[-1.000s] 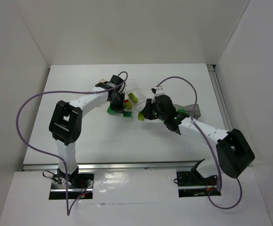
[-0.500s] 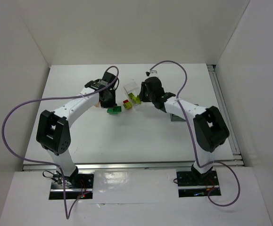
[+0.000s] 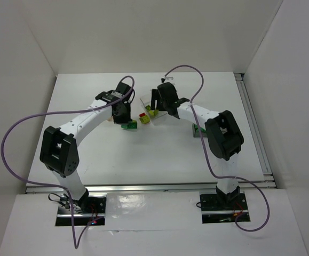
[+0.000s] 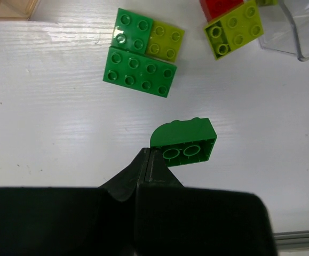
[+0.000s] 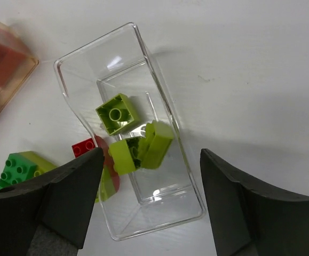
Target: Sort the legos into containers by color
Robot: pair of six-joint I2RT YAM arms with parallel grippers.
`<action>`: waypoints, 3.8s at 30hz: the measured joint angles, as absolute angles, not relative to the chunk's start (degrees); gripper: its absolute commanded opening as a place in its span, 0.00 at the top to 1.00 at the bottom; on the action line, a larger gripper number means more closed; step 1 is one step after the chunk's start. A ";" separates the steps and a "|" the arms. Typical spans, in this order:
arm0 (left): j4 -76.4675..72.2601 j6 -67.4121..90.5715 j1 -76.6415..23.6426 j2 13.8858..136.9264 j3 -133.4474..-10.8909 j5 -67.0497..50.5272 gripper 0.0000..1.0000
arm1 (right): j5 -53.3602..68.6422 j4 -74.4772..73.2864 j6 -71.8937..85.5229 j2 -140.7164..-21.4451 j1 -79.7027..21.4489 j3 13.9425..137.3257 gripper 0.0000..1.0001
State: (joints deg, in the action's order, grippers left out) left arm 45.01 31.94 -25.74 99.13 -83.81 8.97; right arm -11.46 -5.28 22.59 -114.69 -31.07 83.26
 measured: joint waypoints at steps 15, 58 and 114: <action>41.30 35.20 -42.57 115.20 -110.21 0.36 1.00 | -26.83 -15.03 33.54 -73.45 -9.45 58.13 0.05; 33.21 40.82 -29.78 86.19 -86.17 15.84 0.29 | 9.76 -13.37 24.53 -84.71 -10.70 51.11 0.06; 40.60 53.54 -22.76 108.64 -78.94 17.93 0.19 | -6.15 -16.14 24.58 -81.19 -23.49 58.87 0.06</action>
